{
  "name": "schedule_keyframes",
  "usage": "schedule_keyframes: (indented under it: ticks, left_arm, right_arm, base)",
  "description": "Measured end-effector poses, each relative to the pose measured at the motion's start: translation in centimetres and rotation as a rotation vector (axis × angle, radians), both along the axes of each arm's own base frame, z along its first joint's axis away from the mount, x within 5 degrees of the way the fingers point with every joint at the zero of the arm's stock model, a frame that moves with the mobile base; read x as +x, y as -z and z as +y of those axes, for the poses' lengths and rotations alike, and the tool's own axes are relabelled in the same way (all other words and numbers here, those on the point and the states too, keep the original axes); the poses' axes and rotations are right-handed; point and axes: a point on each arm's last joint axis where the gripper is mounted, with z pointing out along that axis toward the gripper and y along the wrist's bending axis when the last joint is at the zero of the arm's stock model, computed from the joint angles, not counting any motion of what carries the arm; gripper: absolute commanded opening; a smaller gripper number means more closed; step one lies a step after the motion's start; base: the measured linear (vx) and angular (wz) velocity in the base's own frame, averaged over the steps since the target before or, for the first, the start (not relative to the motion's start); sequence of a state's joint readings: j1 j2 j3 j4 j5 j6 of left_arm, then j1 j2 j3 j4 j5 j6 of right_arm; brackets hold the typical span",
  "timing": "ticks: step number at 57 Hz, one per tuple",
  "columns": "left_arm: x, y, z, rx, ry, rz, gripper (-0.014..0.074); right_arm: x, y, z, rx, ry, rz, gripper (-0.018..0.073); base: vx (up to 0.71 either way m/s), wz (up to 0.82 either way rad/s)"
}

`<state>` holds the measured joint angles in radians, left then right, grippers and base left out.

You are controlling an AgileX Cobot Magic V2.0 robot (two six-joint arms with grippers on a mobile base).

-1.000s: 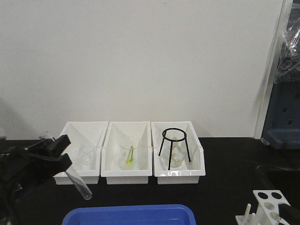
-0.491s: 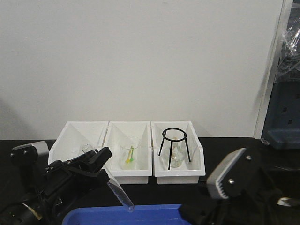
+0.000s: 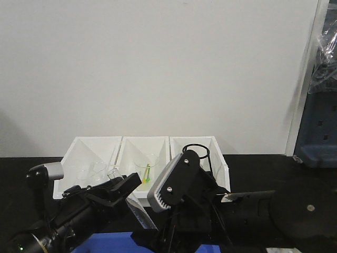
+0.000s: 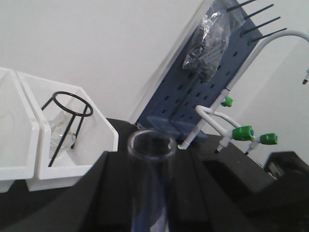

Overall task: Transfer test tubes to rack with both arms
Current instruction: 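Close the right gripper on the test tube held by the left gripper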

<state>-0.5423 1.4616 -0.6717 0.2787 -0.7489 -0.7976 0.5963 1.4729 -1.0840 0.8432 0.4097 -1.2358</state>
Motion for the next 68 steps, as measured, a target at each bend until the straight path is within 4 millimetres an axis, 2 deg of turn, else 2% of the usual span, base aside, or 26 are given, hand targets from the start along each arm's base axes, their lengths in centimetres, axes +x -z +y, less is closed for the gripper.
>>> schedule_keyframes:
  ticks: [11,22,34,45,54,60,68]
  left_arm:
    - [-0.3,0.1,-0.3,0.008,0.052,0.01,0.0132]
    - [-0.6,0.1,-0.6,0.023,0.091,-0.004,0.0132]
    - [-1.0,-0.3,-0.9,0.014,0.146,-0.059,0.0132]
    - [-1.1,-0.5,-1.0,-0.015,0.169,-0.058,0.0132]
    - [-1.4,-0.3,-1.3,0.015,0.206,-0.069,0.0132]
    - [-1.5,-0.3,-1.3,0.02,0.212,-0.071,0.0132]
    - [-1.4,-0.3,-1.3,0.02,0.212,-0.072,0.0132]
  right_arm:
    - [1.1,-0.3,0.5,-0.04,0.011,0.001,0.0463]
    - [1.4,-0.1,0.3,-0.081,0.041,0.027,0.0463]
    - [1.5,0.1,0.4,-0.066,0.056,0.057,0.0463]
    - [2.0,1.1,0.8,-0.051,0.079,0.11,0.0459]
    - [2.2,1.0,0.8,-0.021,0.114,0.119,0.0455]
    - [2.1,1.0,0.8,-0.007,0.129,0.138,0.042]
    - [2.1,1.0,0.8,0.021,0.159,0.18,0.0328]
  base:
    - [0.0,0.0]
    - [0.0,0.0]
    - [0.0,0.0]
    - [0.0,0.0]
    - [0.0,0.0]
    - [0.0,0.0]
    - [0.0,0.0]
